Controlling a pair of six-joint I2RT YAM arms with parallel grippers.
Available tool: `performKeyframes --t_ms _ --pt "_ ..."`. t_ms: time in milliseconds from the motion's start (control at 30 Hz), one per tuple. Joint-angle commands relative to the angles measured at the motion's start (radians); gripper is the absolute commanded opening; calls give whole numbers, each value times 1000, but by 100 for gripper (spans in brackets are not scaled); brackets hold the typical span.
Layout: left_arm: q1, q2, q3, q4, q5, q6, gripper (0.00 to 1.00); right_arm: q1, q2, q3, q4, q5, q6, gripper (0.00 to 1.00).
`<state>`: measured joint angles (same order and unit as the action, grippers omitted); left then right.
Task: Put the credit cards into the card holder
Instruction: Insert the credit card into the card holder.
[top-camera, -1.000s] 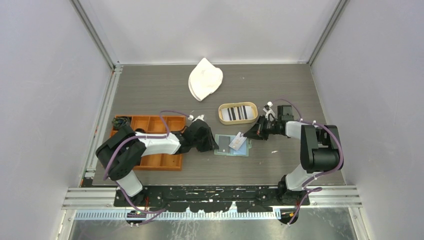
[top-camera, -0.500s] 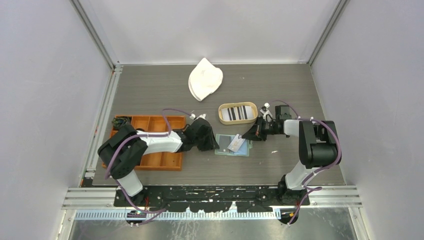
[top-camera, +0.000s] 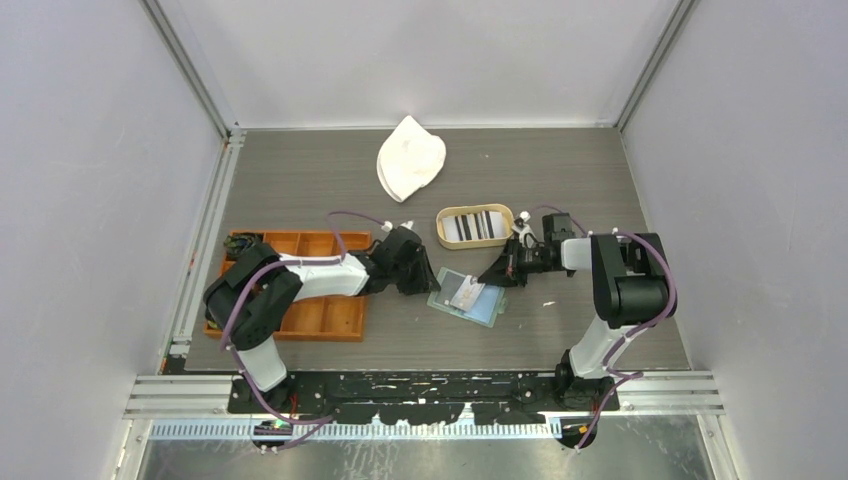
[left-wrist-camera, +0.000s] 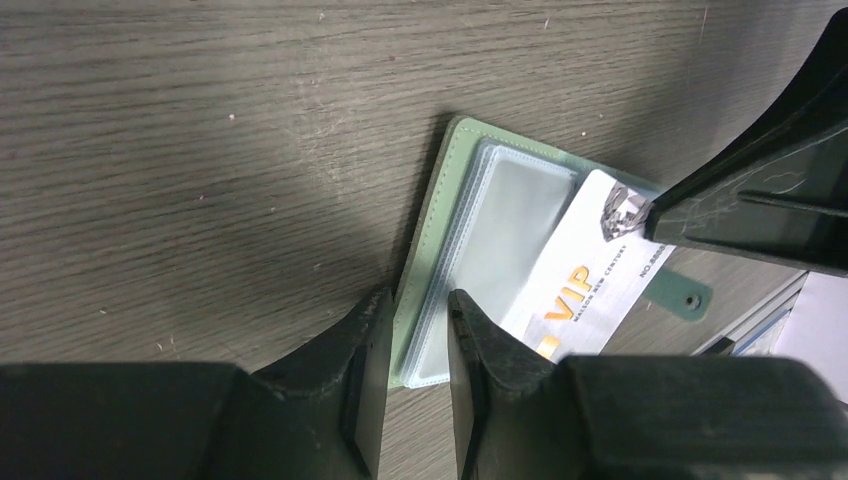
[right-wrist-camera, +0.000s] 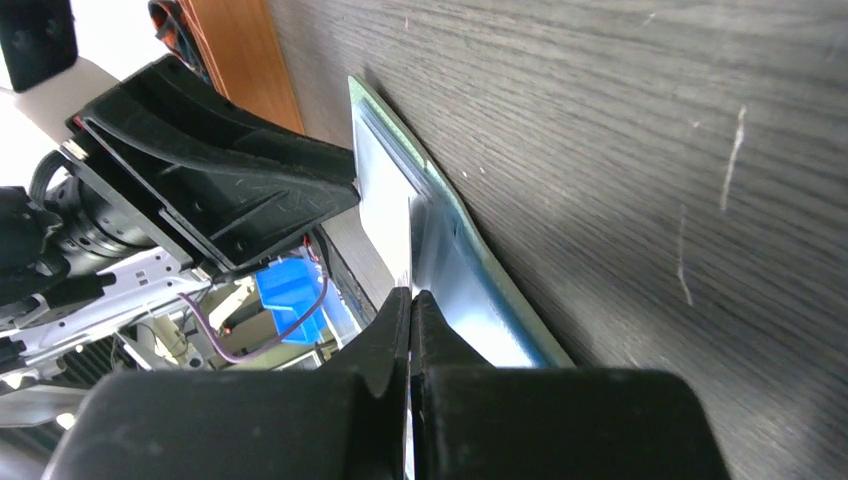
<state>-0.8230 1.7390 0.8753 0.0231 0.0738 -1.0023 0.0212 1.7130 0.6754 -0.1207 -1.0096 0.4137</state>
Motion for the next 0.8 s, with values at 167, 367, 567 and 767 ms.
performKeyframes --t_ms 167,367,567,767 --pt "11 48 13 -76 -5 45 29 27 27 26 16 -31 -7 1" --pt "13 43 -1 -75 1 45 29 20 -15 -13 28 10 18 1" --pt "14 25 -27 -46 12 44 29 14 -26 -29 16 43 46 1" --pt "15 3 -44 -28 32 46 31 15 -46 -47 32 63 61 1"
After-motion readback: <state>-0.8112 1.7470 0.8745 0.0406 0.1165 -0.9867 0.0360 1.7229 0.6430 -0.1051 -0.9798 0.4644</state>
